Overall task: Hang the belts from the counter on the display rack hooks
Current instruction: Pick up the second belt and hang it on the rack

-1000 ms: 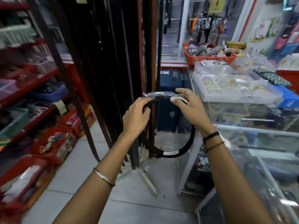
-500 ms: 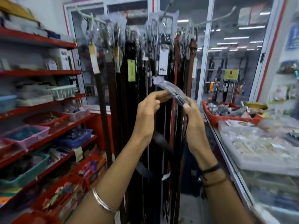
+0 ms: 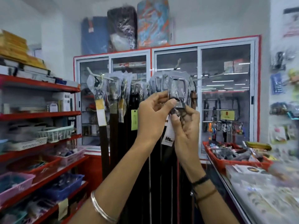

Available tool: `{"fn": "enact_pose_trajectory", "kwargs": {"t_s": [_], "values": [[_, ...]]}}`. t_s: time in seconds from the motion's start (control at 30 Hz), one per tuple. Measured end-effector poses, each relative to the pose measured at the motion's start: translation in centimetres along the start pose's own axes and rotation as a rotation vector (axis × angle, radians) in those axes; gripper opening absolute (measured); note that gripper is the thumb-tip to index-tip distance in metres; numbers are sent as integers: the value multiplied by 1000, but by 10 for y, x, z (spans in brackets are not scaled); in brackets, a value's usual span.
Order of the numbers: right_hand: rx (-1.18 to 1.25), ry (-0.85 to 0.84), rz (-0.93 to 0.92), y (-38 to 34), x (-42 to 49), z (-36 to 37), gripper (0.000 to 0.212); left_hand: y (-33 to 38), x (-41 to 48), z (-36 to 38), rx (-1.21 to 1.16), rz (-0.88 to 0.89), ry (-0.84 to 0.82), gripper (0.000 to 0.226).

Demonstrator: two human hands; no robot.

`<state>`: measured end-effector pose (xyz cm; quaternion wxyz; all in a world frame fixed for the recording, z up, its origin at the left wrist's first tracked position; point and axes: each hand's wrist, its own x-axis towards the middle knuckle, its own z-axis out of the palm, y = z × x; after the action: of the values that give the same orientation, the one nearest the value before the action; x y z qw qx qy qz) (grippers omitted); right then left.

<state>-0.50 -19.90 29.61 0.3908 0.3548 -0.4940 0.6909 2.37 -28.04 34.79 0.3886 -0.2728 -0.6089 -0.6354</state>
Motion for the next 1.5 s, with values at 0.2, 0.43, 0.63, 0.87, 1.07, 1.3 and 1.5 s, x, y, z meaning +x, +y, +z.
{"fn": "enact_pose_trajectory", "kwargs": {"t_s": [0.2,0.43,0.63,0.87,1.07,1.3,1.5], "values": [[-73,66,-124,-8,29,8,42,12,23,6,22,141,35,37],[-99,20,-138,-7,51,3,49,15,40,14,45,157,49,40],[-24,0,-93,-9,57,5,48,12,49,13,93,147,70,40],[-6,49,-55,-4,57,-2,46,18,50,22,182,101,22,42],[-71,32,31,4,53,-6,46,4,46,22,200,45,22,44],[-180,-52,104,16,60,-19,51,-7,49,16,352,90,-25,50],[-306,-111,69,14,53,-39,46,-11,27,15,543,180,7,45]]}}
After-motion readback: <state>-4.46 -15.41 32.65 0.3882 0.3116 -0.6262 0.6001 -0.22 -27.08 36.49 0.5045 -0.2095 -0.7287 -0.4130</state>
